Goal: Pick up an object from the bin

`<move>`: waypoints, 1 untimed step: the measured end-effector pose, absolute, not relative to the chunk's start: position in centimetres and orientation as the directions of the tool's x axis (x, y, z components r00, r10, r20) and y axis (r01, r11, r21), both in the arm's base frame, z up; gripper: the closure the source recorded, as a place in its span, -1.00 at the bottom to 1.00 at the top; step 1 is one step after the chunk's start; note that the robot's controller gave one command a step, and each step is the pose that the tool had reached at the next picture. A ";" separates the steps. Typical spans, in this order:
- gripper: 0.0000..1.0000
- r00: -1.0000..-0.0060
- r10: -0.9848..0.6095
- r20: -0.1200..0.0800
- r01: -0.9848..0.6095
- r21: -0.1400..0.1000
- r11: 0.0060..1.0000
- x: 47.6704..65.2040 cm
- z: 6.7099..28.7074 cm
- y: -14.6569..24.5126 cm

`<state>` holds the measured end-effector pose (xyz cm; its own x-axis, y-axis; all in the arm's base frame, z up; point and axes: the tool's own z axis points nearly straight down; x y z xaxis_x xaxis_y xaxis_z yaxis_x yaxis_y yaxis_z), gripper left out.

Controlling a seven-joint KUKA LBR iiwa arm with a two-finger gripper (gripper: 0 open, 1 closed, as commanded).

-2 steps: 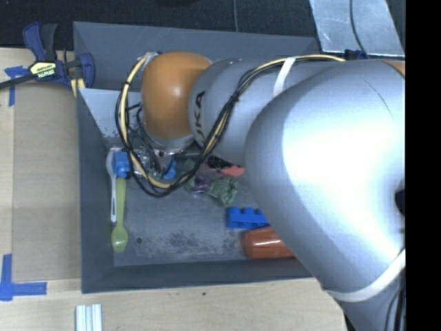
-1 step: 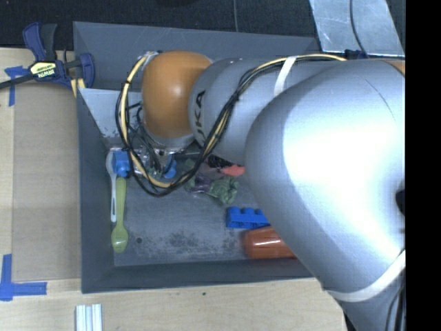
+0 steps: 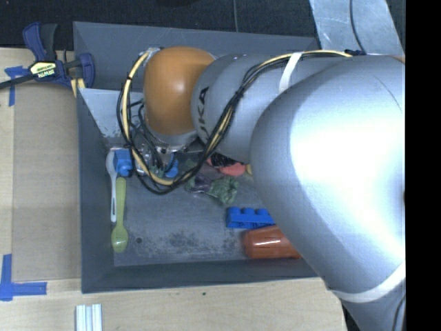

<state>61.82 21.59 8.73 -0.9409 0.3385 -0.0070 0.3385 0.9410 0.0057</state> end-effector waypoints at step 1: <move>1.00 -0.941 0.339 -0.015 0.339 0.012 0.941 62.1 11.1 21.6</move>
Offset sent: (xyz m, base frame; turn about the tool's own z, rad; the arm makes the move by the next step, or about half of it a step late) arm 0.0014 0.0000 0.0298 0.0007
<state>62.09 21.60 11.12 -0.9407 0.3390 -0.0153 0.3388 0.9408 0.0118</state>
